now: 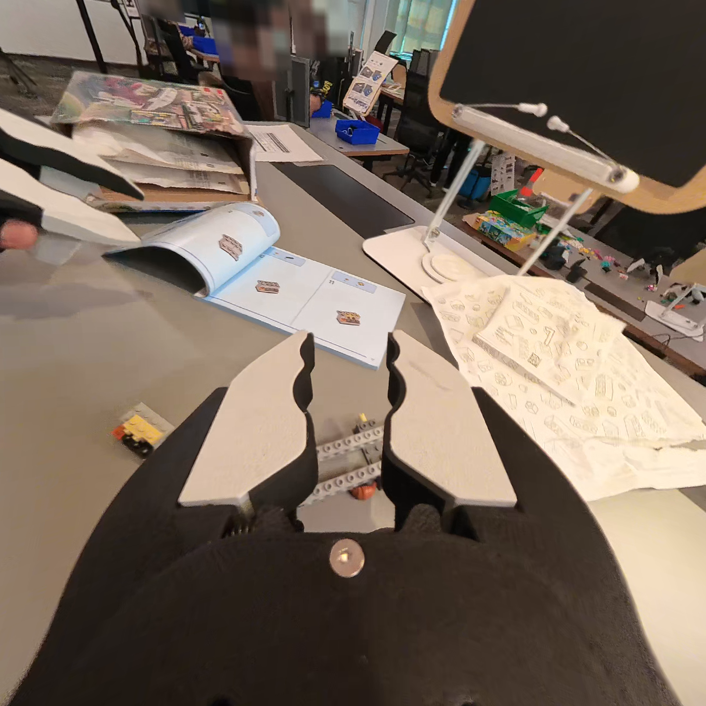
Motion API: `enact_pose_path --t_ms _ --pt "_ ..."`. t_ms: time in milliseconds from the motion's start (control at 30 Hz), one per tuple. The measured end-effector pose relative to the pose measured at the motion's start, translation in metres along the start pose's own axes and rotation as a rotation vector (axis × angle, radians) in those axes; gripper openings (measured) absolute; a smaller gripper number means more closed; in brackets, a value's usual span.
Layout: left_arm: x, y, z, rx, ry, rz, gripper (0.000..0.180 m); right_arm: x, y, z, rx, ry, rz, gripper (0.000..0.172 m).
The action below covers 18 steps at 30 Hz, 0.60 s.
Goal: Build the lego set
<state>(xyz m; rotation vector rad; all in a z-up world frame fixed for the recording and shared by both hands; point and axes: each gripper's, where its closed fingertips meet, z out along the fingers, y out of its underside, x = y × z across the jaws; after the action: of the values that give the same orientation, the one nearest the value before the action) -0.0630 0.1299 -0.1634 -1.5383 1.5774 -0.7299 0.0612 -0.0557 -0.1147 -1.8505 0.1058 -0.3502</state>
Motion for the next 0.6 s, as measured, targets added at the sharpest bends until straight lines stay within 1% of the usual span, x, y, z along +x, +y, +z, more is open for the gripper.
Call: enact_pose_path --t_ms 67,133,200,267,333,433,467,500,567,600 --pt "-0.033 0.017 -0.012 -0.040 -0.075 0.014 0.059 -0.016 -0.012 0.008 0.003 -0.021 -0.041 0.036" --pt "-0.066 0.036 -0.022 -0.090 -0.164 0.062 0.059 -0.038 -0.023 0.024 -0.004 -0.051 -0.107 0.036" --pt "-0.093 0.057 -0.028 -0.152 -0.236 0.133 0.059 -0.065 -0.028 0.045 -0.040 -0.086 -0.214 0.037" --pt "-0.112 0.079 -0.028 -0.229 -0.270 0.201 0.058 -0.091 -0.027 0.068 -0.098 -0.124 -0.345 0.037" --pt "-0.123 0.092 -0.026 -0.281 -0.279 0.250 0.054 -0.113 -0.024 0.091 -0.156 -0.141 -0.495 0.039" --pt "-0.130 0.098 -0.021 -0.308 -0.277 0.296 0.038 -0.136 -0.022 0.122 -0.211 -0.150 -0.699 0.039" --pt "-0.132 0.099 -0.019 -0.310 -0.272 0.305 0.037 -0.142 -0.020 0.132 -0.229 -0.153 -0.750 0.039" --pt "-0.130 0.099 -0.017 -0.308 -0.251 0.306 0.031 -0.147 -0.018 0.141 -0.248 -0.156 -0.791 0.039" --pt "-0.126 0.099 -0.016 -0.289 -0.213 0.290 0.012 -0.157 -0.012 0.158 -0.295 -0.159 -0.852 0.034" --pt "-0.129 0.099 -0.017 -0.287 -0.226 0.286 0.011 -0.162 -0.008 0.165 -0.322 -0.160 -0.876 0.031"
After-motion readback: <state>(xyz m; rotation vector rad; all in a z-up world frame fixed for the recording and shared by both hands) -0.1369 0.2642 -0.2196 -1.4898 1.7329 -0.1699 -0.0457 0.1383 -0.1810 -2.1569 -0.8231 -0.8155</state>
